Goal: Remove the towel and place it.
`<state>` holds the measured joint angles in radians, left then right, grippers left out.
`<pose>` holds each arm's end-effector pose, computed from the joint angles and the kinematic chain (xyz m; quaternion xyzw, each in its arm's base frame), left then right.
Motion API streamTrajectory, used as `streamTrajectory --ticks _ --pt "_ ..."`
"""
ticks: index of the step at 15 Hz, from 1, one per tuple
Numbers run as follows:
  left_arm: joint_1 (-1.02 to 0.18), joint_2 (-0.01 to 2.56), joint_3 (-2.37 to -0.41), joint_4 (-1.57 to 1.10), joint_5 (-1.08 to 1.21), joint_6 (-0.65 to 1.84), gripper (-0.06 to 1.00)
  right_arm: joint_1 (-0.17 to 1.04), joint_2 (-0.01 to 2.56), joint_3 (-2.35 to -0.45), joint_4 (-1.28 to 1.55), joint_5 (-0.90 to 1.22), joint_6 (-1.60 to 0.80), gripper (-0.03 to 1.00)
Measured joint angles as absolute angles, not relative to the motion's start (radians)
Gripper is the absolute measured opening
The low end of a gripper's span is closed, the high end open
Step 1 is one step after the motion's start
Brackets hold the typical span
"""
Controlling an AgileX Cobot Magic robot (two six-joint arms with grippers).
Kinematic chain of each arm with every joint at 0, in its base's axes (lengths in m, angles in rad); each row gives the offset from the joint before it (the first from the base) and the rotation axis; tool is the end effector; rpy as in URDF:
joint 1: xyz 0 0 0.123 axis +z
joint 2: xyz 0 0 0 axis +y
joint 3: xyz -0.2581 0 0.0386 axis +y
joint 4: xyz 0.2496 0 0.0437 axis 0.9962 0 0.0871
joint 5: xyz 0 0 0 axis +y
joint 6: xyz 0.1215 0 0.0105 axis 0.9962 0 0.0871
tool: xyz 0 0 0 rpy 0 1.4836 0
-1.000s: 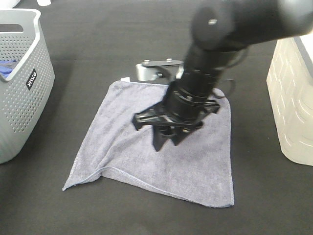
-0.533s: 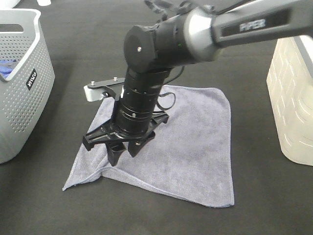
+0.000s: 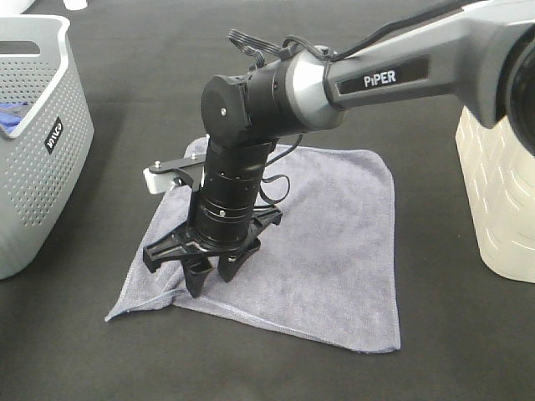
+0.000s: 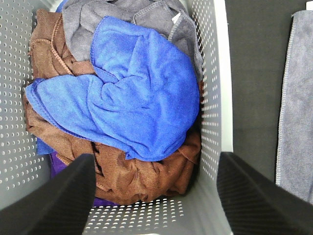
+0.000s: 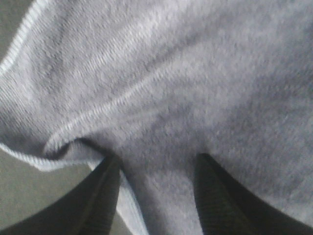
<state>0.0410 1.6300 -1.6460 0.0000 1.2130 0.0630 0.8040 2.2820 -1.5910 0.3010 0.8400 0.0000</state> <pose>0.3565 0.0146 0.3168 0.0107 0.9735 0.0119 0.2282 0.2828 0.3324 0.0503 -0.3007 0.9443 0.1329 0.0117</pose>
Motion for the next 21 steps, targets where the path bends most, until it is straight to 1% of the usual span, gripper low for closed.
streamTrajectory --ticks 1,6,8,9,11,15,21 --pt "0.041 1.630 -1.646 0.000 1.213 0.070 0.65 0.804 2.283 -1.591 0.301 0.889 0.000 0.44" --pt "0.041 1.630 -1.646 0.000 1.213 0.073 0.65 0.804 2.283 -1.580 0.327 1.000 -0.034 0.42" --pt "0.041 1.630 -1.646 0.000 1.213 0.073 0.65 0.833 2.283 -1.576 0.356 1.045 -0.081 0.42" --pt "0.041 1.630 -1.646 0.000 1.213 0.073 0.65 0.881 2.283 -1.572 0.370 1.065 -0.106 0.42" --pt "0.041 1.630 -1.646 0.000 1.213 0.073 0.65 0.914 2.283 -1.570 0.378 1.098 -0.123 0.42" --pt "0.041 1.630 -1.646 0.000 1.213 0.073 0.65 0.919 2.283 -1.570 0.374 1.170 -0.129 0.42" --pt "0.041 1.630 -1.646 0.000 1.213 0.073 0.65 0.919 2.117 -1.570 0.337 1.188 -0.097 0.42"
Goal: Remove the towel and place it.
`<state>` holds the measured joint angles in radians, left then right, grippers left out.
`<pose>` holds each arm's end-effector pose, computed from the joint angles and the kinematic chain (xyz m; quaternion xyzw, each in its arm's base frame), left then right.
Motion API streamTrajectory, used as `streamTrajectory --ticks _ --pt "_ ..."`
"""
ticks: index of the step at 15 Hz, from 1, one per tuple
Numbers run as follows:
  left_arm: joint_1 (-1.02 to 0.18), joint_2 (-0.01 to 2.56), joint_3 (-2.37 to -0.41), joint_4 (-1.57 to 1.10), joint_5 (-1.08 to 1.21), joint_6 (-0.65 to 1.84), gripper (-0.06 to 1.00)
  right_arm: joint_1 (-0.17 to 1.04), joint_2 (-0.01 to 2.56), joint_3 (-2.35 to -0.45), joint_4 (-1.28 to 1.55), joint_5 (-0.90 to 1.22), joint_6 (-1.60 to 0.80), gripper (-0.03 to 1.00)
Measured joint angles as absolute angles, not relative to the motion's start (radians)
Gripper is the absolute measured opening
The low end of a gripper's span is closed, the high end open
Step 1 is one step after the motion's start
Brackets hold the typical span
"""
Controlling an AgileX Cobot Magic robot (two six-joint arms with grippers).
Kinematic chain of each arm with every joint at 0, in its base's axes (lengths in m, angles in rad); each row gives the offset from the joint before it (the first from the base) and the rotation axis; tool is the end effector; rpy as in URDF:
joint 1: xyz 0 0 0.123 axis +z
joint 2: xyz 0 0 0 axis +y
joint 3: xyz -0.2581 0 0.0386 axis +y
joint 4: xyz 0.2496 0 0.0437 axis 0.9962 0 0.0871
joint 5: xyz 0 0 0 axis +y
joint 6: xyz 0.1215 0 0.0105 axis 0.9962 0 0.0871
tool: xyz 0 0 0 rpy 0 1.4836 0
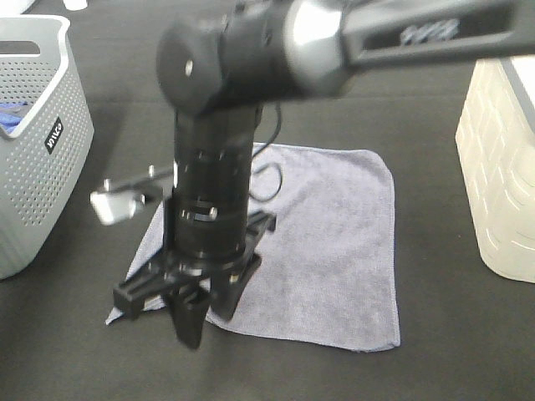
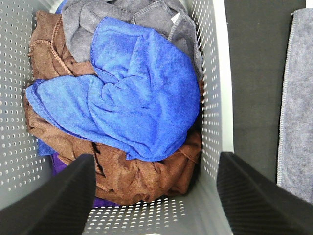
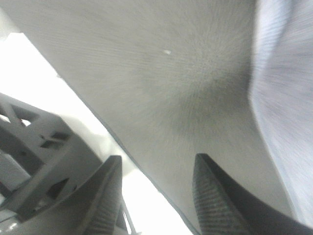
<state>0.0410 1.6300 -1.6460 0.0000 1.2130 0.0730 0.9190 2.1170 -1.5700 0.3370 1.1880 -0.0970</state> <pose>0.3565 0.0146 0.3168 0.0156 0.9734 0.0130 0.2281 0.2106 0.3377 0.1151 0.4193 -0.8941 -0.1251 0.0959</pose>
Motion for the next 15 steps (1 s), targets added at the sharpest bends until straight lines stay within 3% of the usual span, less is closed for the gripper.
streamTrajectory --ticks 3,6,7,8,15 --pt "0.041 1.630 -1.646 0.000 1.213 0.077 0.65 0.917 2.019 -1.570 0.234 1.192 -0.033 0.43" --pt "0.041 1.630 -1.646 0.000 1.213 0.078 0.65 0.891 1.929 -1.570 0.211 1.195 -0.008 0.56" --pt "0.041 1.630 -1.646 0.000 1.213 0.078 0.66 0.850 1.865 -1.570 0.193 1.186 0.023 0.66" --pt "0.041 1.629 -1.646 0.000 1.213 0.078 0.67 0.813 1.835 -1.570 0.189 1.186 0.036 0.67" --pt "0.041 1.564 -1.646 -0.017 1.214 0.077 0.70 0.392 1.658 -1.571 0.162 1.200 0.089 0.68"
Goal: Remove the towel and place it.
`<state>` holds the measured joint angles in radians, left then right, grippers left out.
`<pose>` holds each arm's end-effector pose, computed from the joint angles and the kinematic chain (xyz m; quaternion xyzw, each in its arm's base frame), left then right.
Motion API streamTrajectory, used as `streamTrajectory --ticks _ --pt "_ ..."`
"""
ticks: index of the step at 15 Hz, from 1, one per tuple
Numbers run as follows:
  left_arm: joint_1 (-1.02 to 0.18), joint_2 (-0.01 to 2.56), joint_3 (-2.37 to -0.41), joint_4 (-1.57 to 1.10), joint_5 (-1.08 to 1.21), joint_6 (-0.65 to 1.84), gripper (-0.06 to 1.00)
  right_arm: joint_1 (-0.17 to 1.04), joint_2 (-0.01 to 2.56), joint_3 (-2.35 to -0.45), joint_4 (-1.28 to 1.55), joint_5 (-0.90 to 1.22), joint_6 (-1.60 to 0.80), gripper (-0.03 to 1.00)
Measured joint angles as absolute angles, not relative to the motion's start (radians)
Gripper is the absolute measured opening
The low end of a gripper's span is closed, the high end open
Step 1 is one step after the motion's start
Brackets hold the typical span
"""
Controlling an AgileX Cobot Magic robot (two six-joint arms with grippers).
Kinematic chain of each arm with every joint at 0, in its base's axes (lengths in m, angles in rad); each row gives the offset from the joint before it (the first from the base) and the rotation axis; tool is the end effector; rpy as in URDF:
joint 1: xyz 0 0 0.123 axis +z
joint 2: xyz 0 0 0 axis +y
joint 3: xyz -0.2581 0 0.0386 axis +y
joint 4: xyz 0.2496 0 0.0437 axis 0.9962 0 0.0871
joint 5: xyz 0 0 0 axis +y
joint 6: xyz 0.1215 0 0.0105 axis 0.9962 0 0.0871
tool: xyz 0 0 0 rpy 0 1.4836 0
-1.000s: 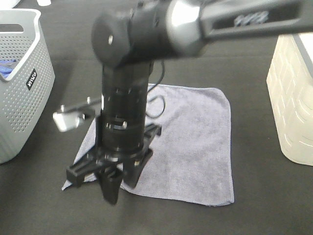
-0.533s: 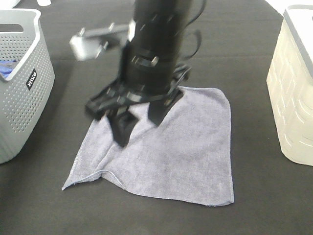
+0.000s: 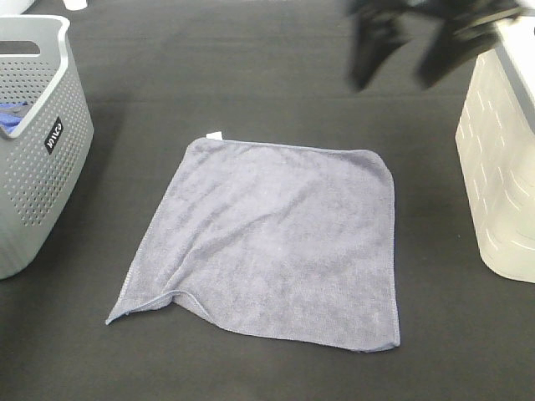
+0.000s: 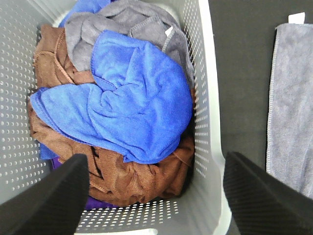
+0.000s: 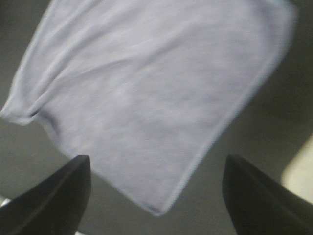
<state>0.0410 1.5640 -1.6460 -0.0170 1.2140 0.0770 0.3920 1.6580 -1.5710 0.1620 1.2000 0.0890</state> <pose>0.3429 0.0121 0.3398 0.0166 0.9654 0.0069 0.2600 0.3234 0.1535 0.2864 -0.1331 0.9707 0.1210 0.1596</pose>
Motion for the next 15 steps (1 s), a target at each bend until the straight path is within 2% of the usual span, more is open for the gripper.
streamTrajectory --ticks 4,7,11,13,15 --pt "0.041 1.464 -1.543 -0.007 1.214 0.046 0.70 0.218 1.527 -1.569 0.008 1.216 0.112 0.68" --pt "0.041 1.316 -1.399 0.018 1.214 0.009 0.70 0.209 1.359 -1.491 -0.035 1.216 0.115 0.68" --pt "0.041 1.020 -1.167 0.053 1.215 -0.027 0.71 0.209 1.076 -1.219 -0.065 1.218 0.159 0.68" --pt "0.041 0.956 -1.115 0.074 1.217 -0.028 0.71 0.209 1.000 -1.169 -0.065 1.219 0.161 0.68" --pt "0.041 0.831 -1.034 0.110 1.217 -0.028 0.71 0.209 0.797 -1.065 -0.066 1.220 0.165 0.65"
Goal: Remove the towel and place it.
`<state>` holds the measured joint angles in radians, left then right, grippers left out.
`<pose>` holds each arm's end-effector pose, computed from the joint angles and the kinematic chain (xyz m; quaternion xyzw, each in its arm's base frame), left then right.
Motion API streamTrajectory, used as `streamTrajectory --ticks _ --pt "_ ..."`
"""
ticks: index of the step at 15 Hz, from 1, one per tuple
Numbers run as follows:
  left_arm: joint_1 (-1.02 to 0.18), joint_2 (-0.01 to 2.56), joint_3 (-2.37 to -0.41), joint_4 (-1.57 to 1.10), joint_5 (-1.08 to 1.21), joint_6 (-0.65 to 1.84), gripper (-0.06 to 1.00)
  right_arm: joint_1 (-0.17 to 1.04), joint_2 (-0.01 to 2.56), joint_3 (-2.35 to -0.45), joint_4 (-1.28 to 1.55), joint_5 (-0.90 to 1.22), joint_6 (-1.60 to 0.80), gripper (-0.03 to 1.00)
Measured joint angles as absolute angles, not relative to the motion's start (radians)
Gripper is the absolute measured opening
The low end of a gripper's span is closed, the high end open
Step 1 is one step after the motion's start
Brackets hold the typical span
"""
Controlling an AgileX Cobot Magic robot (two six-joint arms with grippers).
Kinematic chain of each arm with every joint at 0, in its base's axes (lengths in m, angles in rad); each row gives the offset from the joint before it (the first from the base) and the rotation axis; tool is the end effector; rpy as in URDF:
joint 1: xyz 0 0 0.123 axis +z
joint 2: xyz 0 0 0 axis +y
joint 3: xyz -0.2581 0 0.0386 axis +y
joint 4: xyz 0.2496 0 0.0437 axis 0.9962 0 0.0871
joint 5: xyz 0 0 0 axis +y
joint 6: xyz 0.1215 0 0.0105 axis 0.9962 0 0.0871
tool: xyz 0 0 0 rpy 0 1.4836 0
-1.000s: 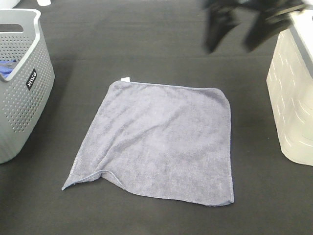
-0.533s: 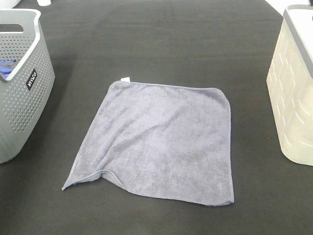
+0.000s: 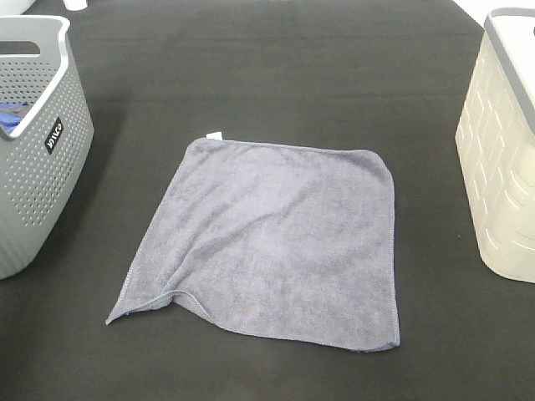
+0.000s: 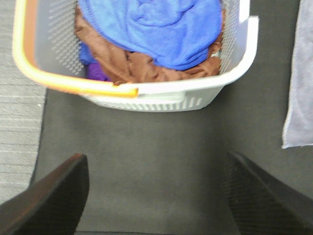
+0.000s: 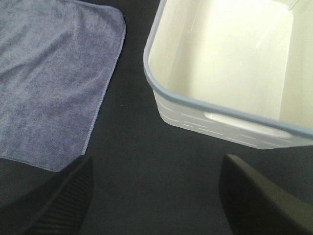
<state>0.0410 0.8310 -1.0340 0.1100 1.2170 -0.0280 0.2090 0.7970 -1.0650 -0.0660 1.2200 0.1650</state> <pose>0.1625 0.0192 0.3358 -0.0309 0.9467 0.0570 0.3156 0.1535 0.0248 0.3502 -0.0206 0.9376 0.0318 0.3456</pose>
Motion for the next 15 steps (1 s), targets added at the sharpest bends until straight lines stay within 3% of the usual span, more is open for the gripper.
streamTrajectory --ticks 7,15 --pt "0.041 0.350 -0.755 0.123 1.218 -0.028 0.71 0.209 0.234 -0.732 -0.074 1.221 0.158 0.64" --pt "0.041 0.102 -0.616 0.132 1.218 -0.027 0.71 0.209 -0.004 -0.555 -0.092 1.222 0.089 0.64"
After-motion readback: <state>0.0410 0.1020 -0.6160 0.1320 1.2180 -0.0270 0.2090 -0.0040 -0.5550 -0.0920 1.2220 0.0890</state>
